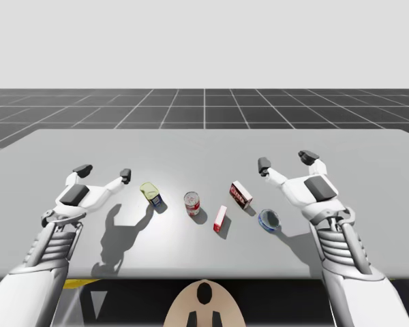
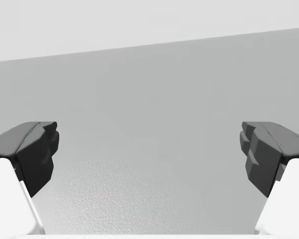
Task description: Pick up the tuna fish can and lift it.
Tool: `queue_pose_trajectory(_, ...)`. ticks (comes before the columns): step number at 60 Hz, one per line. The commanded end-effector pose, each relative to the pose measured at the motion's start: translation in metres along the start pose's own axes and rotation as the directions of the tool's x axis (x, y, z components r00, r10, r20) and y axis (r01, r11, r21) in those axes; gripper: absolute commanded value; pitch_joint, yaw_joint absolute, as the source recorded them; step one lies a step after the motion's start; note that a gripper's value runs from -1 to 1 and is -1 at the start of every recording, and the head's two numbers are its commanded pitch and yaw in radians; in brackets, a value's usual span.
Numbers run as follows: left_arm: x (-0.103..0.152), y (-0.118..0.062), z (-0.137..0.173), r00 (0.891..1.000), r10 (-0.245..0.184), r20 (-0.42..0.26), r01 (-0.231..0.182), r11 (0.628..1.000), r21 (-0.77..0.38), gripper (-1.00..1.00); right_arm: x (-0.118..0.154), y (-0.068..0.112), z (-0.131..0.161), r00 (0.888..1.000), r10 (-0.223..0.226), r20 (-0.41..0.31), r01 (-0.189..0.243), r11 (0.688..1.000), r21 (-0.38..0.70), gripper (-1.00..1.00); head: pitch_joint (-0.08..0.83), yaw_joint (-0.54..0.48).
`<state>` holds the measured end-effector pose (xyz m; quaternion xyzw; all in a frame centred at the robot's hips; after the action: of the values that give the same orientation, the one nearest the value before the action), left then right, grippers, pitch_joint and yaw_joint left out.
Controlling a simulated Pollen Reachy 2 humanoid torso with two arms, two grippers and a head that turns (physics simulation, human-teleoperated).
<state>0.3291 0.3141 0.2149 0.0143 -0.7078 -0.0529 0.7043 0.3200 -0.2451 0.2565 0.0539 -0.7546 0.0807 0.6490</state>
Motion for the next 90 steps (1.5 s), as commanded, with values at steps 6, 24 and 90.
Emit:
queue_pose_trajectory(6,0.000,0.000,0.000,1.000,-0.010,0.004,0.010,1.000,0.005,-1.00,0.000,0.004,0.001,1.000,0.000,0.011,0.000,1.000,0.001,-1.00,0.019,0.01)
queue_pose_trajectory(24,0.002,0.001,0.001,1.000,-0.014,0.013,0.014,1.000,0.013,-1.00,0.002,0.003,0.000,1.000,0.000,-0.006,0.000,1.000,-0.023,-1.00,0.237,0.01)
queue_pose_trajectory(90,0.008,0.000,0.003,0.998,-0.018,0.066,0.018,1.000,0.000,-1.00,0.009,0.002,0.005,1.000,-0.020,0.000,0.020,1.000,-0.012,-1.00,0.748,-0.36)
